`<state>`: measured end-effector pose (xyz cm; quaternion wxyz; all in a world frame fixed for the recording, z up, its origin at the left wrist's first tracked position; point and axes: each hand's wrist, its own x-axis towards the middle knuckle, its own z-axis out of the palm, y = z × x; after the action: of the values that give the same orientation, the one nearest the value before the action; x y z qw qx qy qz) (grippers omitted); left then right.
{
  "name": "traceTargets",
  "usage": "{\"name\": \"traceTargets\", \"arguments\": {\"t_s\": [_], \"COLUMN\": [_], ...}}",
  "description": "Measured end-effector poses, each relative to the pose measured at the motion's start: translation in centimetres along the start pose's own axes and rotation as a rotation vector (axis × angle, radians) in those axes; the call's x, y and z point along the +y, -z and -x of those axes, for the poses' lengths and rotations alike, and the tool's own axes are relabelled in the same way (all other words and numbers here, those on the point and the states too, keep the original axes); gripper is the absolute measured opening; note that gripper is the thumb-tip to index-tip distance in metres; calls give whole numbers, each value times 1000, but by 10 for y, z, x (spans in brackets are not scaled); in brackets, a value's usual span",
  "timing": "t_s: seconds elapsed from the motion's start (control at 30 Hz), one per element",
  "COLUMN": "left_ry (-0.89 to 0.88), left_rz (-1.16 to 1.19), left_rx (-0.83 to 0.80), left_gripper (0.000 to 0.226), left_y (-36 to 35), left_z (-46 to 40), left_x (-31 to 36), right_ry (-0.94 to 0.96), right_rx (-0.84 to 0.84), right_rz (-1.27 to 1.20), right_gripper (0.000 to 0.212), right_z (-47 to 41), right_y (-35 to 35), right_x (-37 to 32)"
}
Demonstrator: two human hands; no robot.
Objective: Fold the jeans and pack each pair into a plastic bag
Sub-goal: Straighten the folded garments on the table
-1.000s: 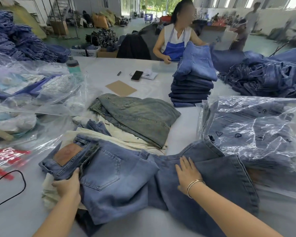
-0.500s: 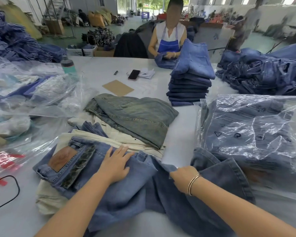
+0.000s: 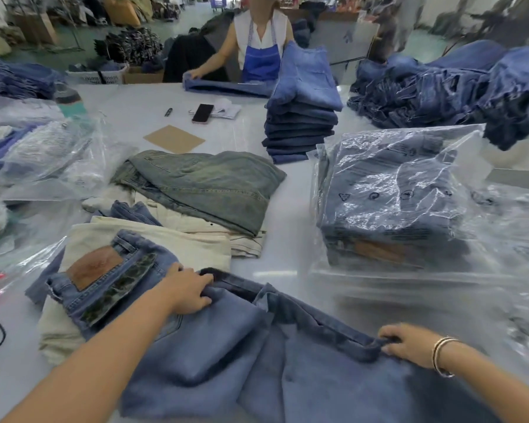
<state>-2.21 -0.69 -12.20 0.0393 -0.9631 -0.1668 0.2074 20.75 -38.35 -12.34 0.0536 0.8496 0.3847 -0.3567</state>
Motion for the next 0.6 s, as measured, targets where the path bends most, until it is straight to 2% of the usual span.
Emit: {"name": "traceTargets", "arguments": {"t_s": [0.1, 0.17, 0.2, 0.27, 0.33, 0.4, 0.5, 0.6], "left_ry": [-120, -214, -244, -244, -147, -57, 14, -21], "left_rz": [58, 149, 194, 214, 149, 61, -38, -52], "left_rx": [-88, -125, -105, 35, 180, 210, 125, 76], "left_gripper": [24, 13, 12, 17, 24, 32, 45, 36], "left_y": [0, -4, -6, -12, -14, -15, -20, -23], "left_z": [13, 19, 20, 18, 12, 5, 0, -2], "left_x": [29, 52, 62, 72, 70, 58, 36, 20], "right_ry": [-204, -343, -395, -495, -569, -460, -67, 90], "right_rx": [103, 224, 282, 356, 414, 480, 507, 469], "right_rz": [127, 277, 379, 554, 586, 524, 324, 82], "right_gripper": [12, 24, 28, 35, 38, 42, 47, 52], "right_z": [8, 12, 14, 16, 14, 4, -12, -28], "right_y": [-13, -21, -25, -27, -31, -36, -49, -59], "right_x": [43, 68, 80, 92, 88, 67, 11, -34]}}
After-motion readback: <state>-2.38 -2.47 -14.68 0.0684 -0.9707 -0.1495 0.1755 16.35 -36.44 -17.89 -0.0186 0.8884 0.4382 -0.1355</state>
